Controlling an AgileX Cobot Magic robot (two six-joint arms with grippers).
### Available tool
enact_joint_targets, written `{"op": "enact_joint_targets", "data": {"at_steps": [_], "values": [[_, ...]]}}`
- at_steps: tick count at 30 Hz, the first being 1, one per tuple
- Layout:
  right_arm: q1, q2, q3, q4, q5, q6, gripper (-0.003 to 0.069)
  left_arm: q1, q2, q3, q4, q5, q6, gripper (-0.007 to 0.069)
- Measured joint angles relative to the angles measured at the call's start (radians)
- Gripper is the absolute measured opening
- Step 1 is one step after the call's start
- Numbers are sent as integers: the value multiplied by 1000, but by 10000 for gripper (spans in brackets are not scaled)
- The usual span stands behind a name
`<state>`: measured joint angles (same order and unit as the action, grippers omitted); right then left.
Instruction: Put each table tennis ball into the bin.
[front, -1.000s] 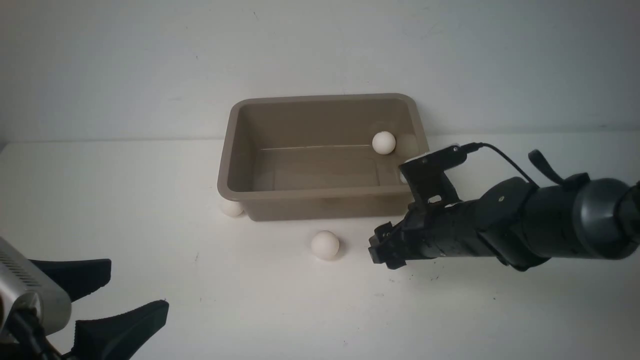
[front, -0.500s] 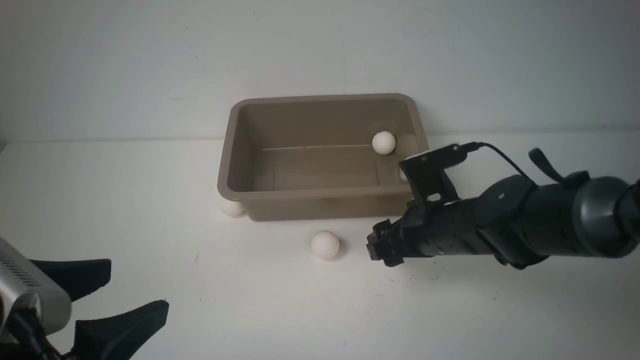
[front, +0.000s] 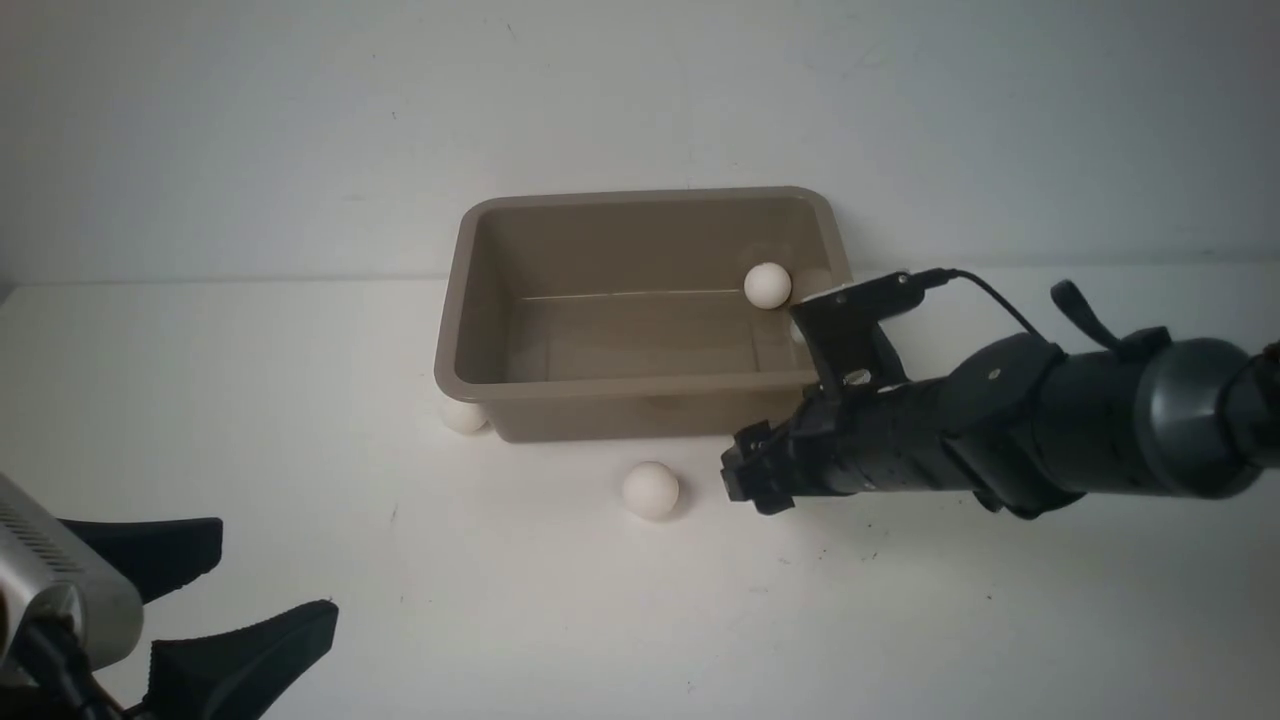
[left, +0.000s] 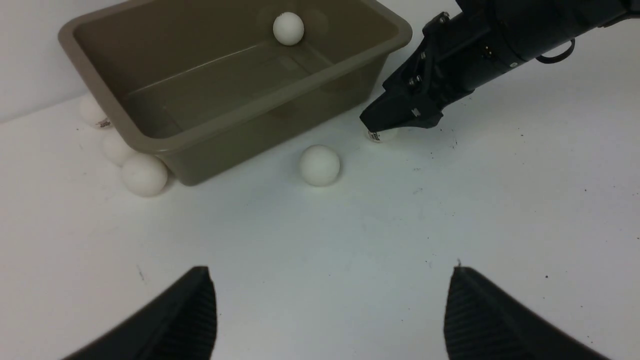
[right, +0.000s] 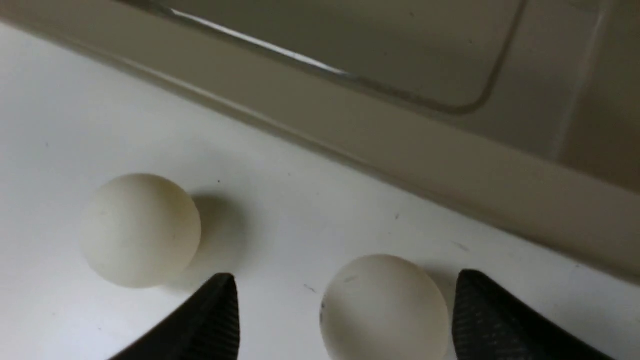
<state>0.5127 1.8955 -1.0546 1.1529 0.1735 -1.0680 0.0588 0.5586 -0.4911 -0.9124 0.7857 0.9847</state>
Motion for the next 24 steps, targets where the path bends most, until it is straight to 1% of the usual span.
{"op": "enact_joint_targets", "data": {"at_steps": [5, 10, 24], "values": [[1, 1, -8, 0, 52, 0, 514, 0, 0, 0, -1, 0, 0, 552], [2, 18, -14, 0, 2, 0, 514, 0, 0, 0, -1, 0, 0, 552], [1, 70, -14, -1, -26, 0, 507, 0, 0, 0, -1, 0, 0, 552]]}}
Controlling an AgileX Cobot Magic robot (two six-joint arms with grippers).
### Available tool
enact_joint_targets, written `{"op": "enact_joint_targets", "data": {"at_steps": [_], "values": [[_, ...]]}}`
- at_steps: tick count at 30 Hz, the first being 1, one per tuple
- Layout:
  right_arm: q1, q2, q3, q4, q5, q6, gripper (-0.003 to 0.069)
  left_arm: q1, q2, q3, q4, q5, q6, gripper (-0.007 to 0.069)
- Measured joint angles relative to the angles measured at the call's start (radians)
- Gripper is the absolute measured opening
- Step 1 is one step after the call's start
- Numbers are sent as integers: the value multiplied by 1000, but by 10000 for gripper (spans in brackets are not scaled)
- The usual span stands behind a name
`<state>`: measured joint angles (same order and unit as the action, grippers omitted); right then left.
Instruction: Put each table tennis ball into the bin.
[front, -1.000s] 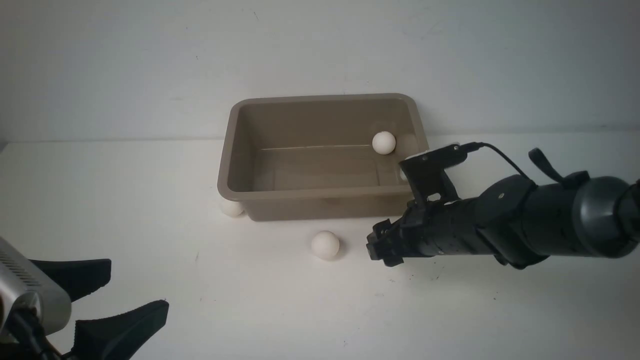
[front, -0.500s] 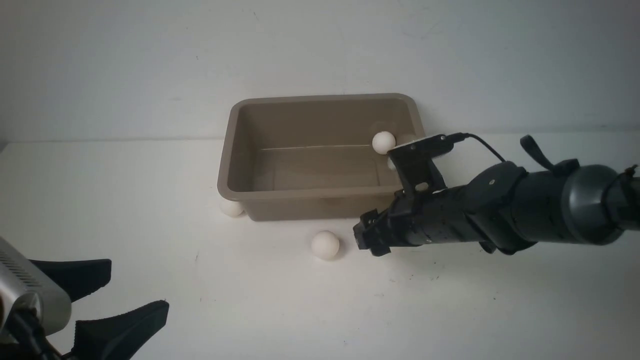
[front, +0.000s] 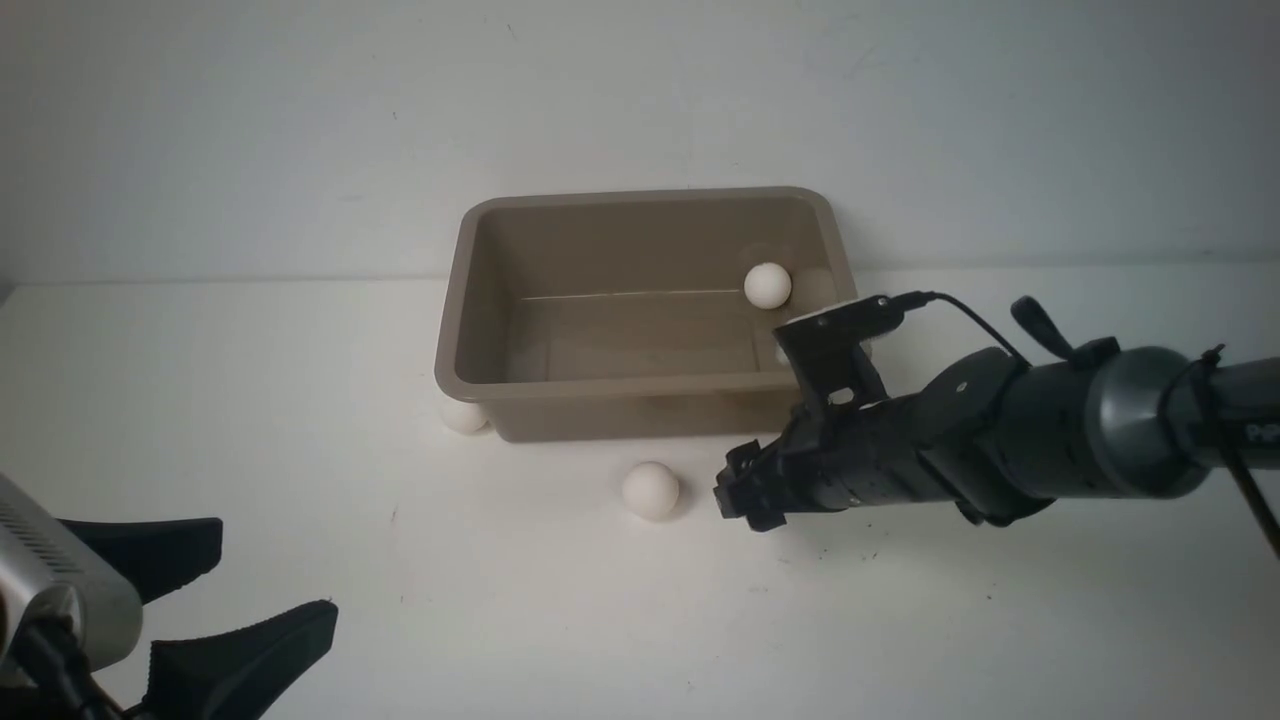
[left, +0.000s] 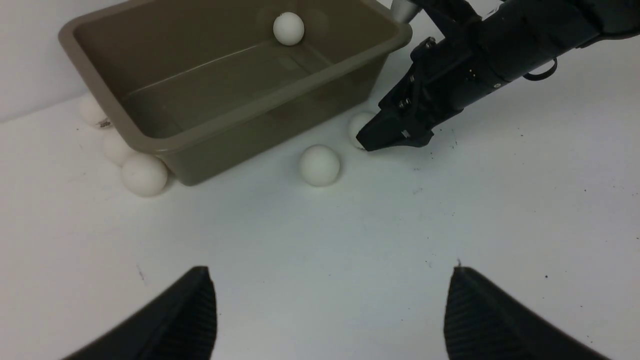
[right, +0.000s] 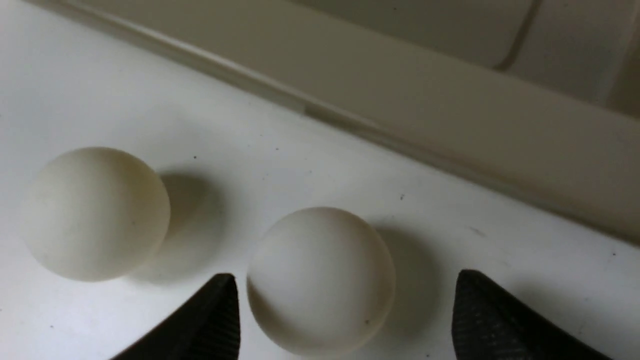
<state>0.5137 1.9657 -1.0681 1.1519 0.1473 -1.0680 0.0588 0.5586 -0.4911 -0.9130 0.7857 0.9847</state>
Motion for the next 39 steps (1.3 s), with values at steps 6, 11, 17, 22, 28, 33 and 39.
{"op": "enact_joint_targets", "data": {"at_steps": [6, 11, 17, 22, 28, 33, 39], "values": [[0, 0, 0, 0, -27, 0, 416, 0, 0, 0, 0, 0, 0, 552], [0, 0, 0, 0, -12, -1, 133, 0, 0, 0, 0, 0, 0, 552], [0, -14, 10, -8, 13, -1, -5, 0, 0, 0, 0, 1, 0, 552], [0, -100, 69, -27, 10, -1, -15, 0, 0, 0, 0, 3, 0, 552], [0, -210, 147, -52, 15, -1, -15, 0, 0, 0, 0, 3, 0, 552], [0, -261, 165, -102, 64, -2, -15, 0, 0, 0, 0, 3, 8, 552], [-1, -314, 167, -137, 225, -2, -15, 0, 0, 0, 0, 3, 35, 552]]}}
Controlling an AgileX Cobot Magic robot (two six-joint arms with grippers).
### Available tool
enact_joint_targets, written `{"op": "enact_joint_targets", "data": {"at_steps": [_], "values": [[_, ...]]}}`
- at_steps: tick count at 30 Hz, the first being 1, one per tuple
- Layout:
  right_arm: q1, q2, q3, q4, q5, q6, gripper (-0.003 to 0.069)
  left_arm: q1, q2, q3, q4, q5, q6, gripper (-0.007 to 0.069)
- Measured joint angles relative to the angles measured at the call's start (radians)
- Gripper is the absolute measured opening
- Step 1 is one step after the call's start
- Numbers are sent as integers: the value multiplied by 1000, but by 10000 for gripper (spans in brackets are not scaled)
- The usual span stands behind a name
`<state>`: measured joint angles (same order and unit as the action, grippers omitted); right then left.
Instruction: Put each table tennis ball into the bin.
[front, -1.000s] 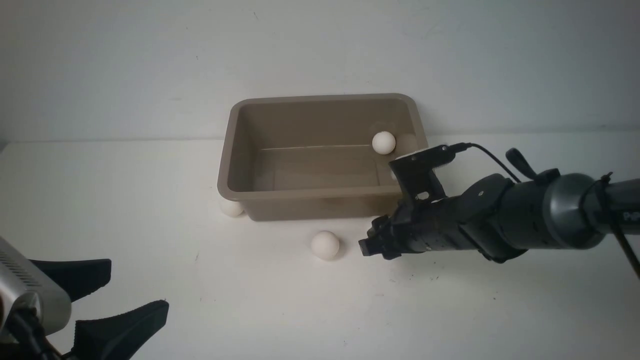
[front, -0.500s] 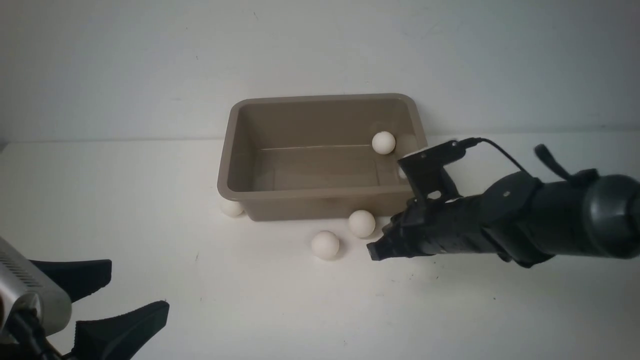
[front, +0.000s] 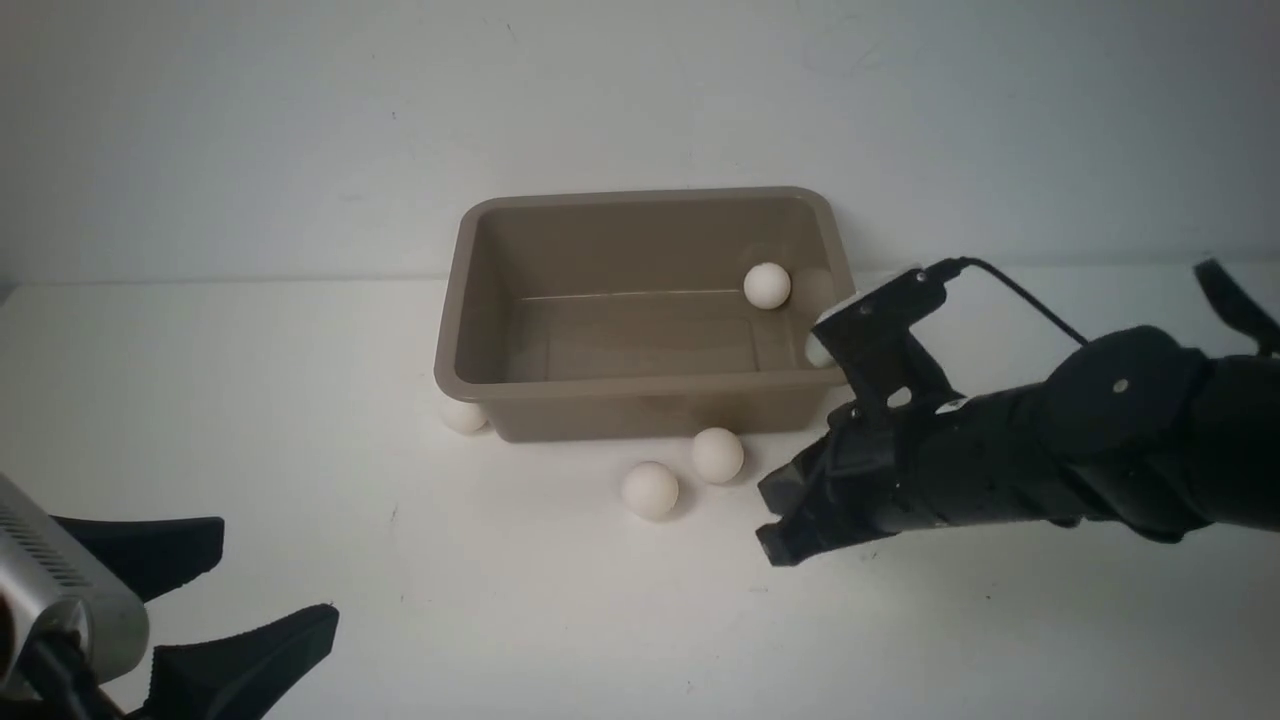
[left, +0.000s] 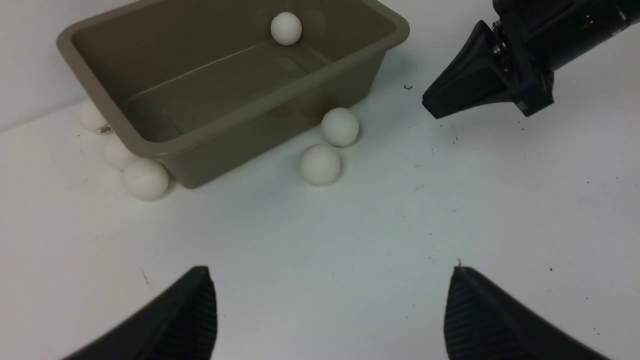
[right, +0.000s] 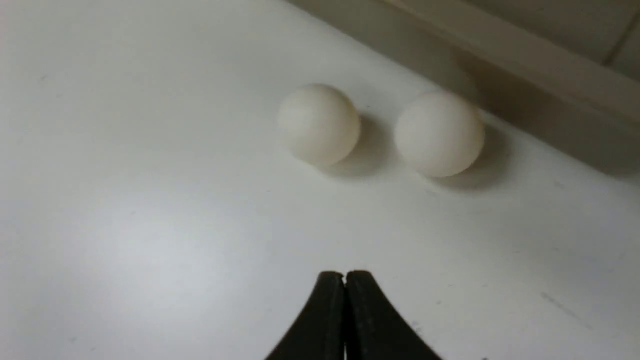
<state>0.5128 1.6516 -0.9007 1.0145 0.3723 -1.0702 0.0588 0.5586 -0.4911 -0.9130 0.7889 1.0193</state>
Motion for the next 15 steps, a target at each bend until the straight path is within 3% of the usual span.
{"op": "enact_joint_targets", "data": {"at_steps": [10, 15], "values": [[-6, -43, -10, 23, 103, 0, -15, 0, 0, 0, 0, -12, 3, 552], [-87, -240, -11, 12, 217, 33, -8, 0, 0, 0, -2, -14, 2, 552]]}}
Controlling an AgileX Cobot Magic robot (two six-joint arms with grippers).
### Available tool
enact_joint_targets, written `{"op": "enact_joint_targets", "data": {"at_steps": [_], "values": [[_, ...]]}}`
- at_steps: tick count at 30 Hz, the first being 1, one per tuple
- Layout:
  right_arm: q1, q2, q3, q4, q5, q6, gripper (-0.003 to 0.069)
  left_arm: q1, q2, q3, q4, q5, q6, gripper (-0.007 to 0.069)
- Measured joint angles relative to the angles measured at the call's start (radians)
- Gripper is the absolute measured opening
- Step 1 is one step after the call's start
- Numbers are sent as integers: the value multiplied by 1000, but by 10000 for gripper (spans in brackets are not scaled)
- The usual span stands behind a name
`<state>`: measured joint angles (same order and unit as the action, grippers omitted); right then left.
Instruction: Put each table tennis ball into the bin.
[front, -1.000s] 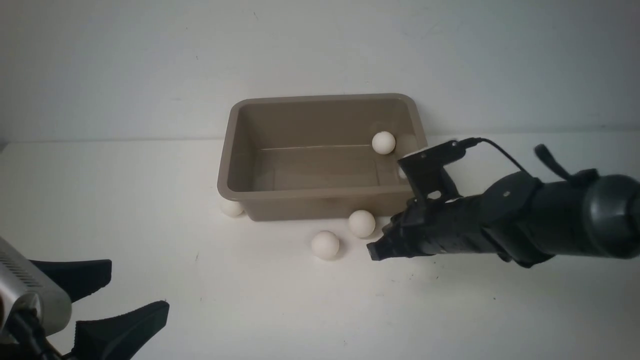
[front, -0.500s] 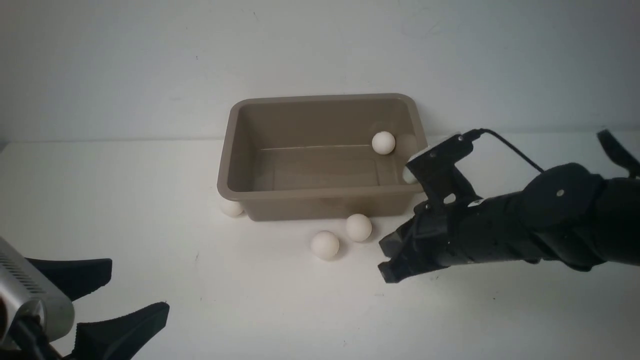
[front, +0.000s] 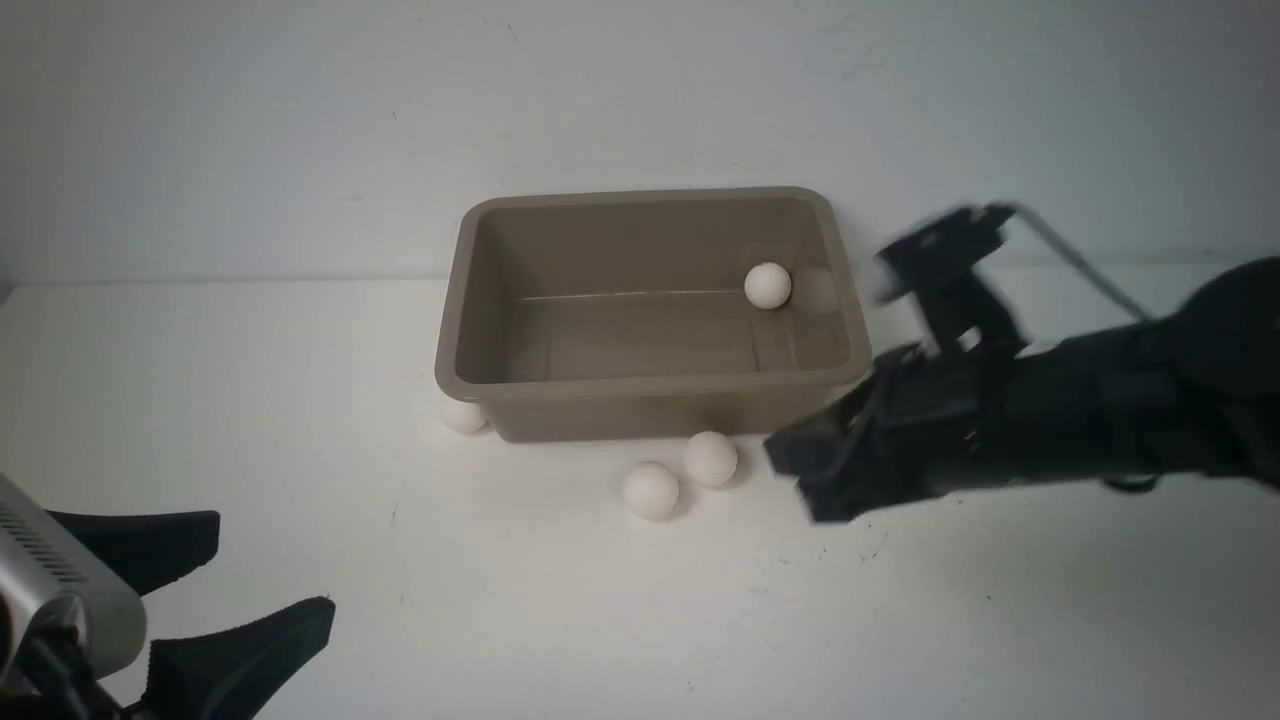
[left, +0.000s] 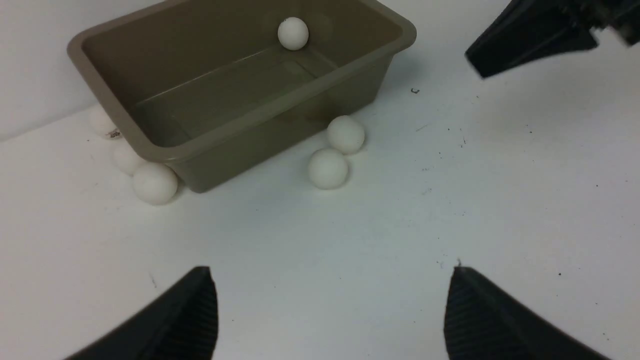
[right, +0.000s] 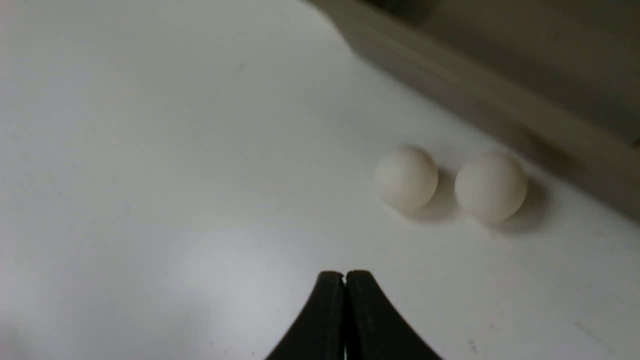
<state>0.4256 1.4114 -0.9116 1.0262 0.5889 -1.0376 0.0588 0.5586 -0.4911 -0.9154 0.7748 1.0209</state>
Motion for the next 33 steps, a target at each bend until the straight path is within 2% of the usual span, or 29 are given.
{"op": "enact_joint_targets", "data": {"at_steps": [4, 6, 10, 15, 17, 21, 26, 29, 33], "values": [[-61, -112, 0, -60, 40, 44, 75, 0, 0, 0, -1, 0, -3, 552], [-76, -136, 0, -105, 46, 65, 171, 0, 0, 0, -2, 0, -3, 552], [-79, -138, 0, -205, 28, 110, 409, 0, 5, 0, -11, 0, -19, 552], [-82, -140, 0, -287, -5, 207, 570, 0, 96, -13, -44, 23, -41, 552], [-82, -148, 0, -326, -9, 246, 589, 0, 180, -35, -64, 61, -37, 552], [-82, -172, 0, -354, -13, 283, 573, 0, 311, -80, -87, 139, 16, 552], [-82, -179, 0, -358, -12, 287, 559, 0, 505, -133, -200, 265, 192, 552], [-82, -179, 0, -358, -12, 287, 558, -2, 558, -143, -207, 277, 241, 552], [-82, -179, 0, -358, -3, 287, 558, -48, 614, -149, -149, 232, 222, 552]]}}
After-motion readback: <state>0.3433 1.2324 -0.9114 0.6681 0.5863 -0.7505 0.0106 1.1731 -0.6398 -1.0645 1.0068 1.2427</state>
